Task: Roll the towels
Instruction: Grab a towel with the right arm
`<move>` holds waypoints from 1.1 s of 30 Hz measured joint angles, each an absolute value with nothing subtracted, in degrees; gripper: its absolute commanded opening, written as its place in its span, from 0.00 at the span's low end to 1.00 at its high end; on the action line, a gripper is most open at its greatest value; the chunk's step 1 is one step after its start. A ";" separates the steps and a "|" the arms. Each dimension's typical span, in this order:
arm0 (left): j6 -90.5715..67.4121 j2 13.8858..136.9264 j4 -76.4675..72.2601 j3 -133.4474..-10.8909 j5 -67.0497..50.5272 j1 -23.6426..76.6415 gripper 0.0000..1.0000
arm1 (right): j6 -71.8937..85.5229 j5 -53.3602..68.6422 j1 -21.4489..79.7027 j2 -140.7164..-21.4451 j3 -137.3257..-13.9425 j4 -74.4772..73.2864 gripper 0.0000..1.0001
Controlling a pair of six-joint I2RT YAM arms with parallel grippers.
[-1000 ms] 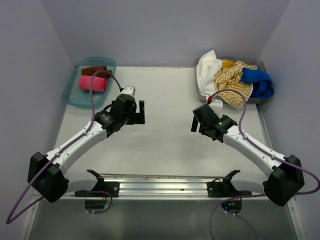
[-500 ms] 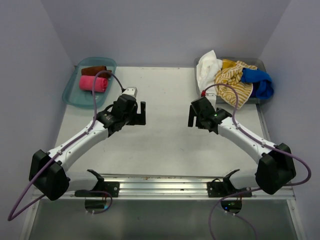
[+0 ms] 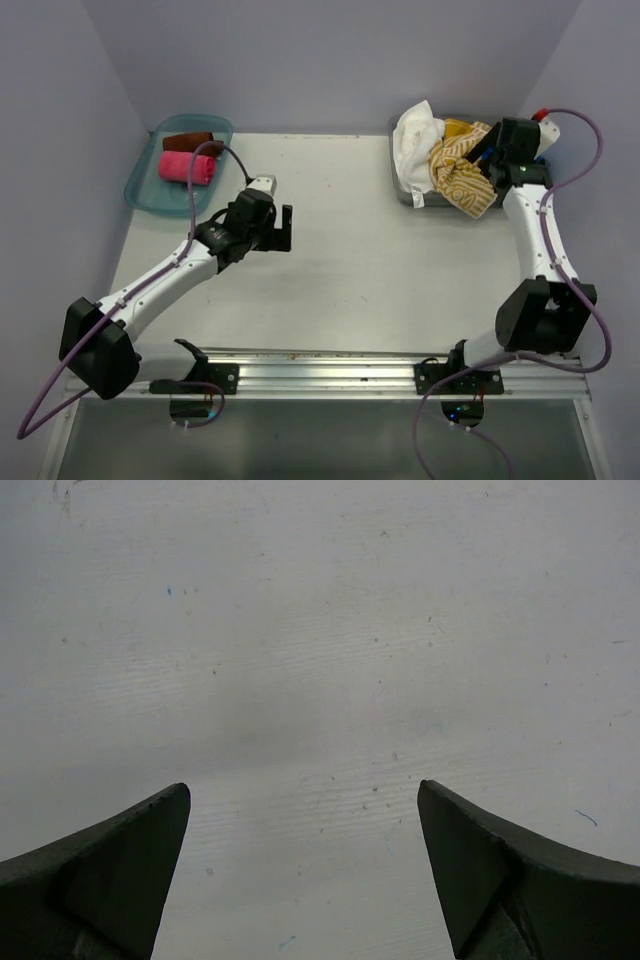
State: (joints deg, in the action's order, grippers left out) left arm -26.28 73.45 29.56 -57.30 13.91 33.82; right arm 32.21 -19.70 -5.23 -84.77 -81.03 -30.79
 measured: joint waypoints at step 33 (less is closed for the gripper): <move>-22.92 83.02 30.98 -63.16 14.74 33.82 1.00 | 41.39 -9.65 -14.94 -103.94 -93.73 -23.46 0.00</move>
